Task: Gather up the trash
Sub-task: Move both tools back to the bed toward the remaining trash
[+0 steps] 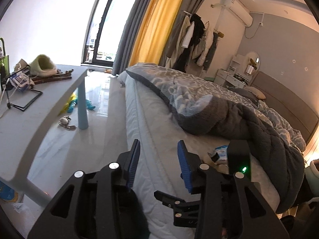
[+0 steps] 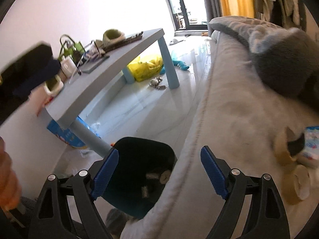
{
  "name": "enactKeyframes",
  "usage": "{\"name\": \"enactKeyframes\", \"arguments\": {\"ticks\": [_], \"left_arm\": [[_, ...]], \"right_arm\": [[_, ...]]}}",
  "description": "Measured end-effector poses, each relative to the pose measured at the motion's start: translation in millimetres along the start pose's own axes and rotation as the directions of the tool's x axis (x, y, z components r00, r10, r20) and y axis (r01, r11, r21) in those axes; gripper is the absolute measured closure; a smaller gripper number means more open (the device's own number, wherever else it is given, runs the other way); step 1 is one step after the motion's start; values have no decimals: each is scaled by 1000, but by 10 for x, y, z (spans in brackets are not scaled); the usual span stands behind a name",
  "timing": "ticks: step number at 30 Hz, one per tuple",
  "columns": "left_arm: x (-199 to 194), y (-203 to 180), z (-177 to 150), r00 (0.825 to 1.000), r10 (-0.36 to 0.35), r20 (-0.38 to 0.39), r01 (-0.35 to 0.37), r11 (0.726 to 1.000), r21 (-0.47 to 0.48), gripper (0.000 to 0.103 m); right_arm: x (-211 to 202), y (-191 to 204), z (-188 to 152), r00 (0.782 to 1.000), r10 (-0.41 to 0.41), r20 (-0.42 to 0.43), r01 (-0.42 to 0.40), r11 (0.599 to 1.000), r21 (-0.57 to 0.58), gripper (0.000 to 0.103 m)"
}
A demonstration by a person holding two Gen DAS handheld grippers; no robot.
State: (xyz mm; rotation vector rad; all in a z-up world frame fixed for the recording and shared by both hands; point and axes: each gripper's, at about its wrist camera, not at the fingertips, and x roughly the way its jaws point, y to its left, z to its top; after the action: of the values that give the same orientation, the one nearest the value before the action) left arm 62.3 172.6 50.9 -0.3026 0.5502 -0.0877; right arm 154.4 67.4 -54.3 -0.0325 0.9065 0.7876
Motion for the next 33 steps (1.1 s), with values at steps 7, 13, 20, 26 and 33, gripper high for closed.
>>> {"name": "enactKeyframes", "arguments": {"ticks": [7, 13, 20, 26, 33], "left_arm": [[142, -213, -69, 1000, -18, -20, 18, 1000, 14, 50], [255, -321, -105, 998, -41, -39, 41, 999, 5, 46], [404, -508, -173, 996, -68, -64, 69, 998, 11, 42], [535, -679, -215, 993, -81, -83, 84, 996, 25, 38], [760, -887, -245, 990, -94, -109, 98, 995, 33, 35]], "right_arm": [[-240, -255, -73, 996, -80, 33, 80, 997, -15, 17], [-444, -482, -161, 988, -139, 61, 139, 990, -5, 17], [-680, -784, -263, 976, -202, 84, 201, 979, 25, 16], [-848, -981, -309, 965, -241, 106, 239, 971, 31, 16], [-1014, -1246, -303, 953, -276, 129, 272, 961, 45, 16]]}}
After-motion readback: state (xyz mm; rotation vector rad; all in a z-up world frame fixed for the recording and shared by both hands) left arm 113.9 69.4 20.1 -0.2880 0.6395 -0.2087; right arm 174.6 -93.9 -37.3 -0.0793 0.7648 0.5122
